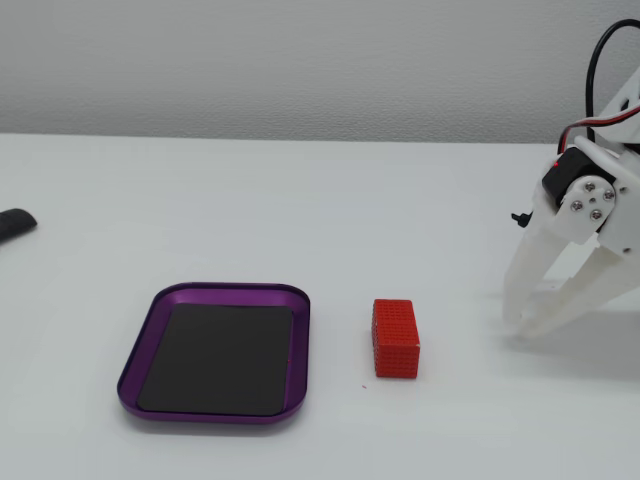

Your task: Pick up the cube and place it in the box.

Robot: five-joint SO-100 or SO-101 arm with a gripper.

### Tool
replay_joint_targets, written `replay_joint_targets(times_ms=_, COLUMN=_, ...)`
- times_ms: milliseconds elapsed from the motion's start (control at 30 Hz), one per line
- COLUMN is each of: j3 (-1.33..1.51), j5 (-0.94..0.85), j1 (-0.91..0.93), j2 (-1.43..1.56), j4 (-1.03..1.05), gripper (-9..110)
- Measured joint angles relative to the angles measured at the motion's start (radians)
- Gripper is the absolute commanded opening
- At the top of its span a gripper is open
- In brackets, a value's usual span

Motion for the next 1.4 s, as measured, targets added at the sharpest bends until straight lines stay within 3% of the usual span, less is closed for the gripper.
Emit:
replay_joint_targets(times_ms=800, j3=0.0, j5=0.017, j1=0.0, j2=0.0, j4=-0.002, gripper=0)
replay_joint_targets(times_ms=1000, j3=-0.005, j5=0.015, j1=0.0, j2=-0.031, j4=-0.094, gripper=0)
replay_joint_targets(times_ms=1167, j3=-0.144, j5=0.015, j1=0.005, j2=-0.279, j4=-0.198, gripper=0)
replay_joint_targets(times_ms=1400, j3=-0.554, j5=0.017, j1=0.003, j2=-0.81, j4=-0.241, gripper=3)
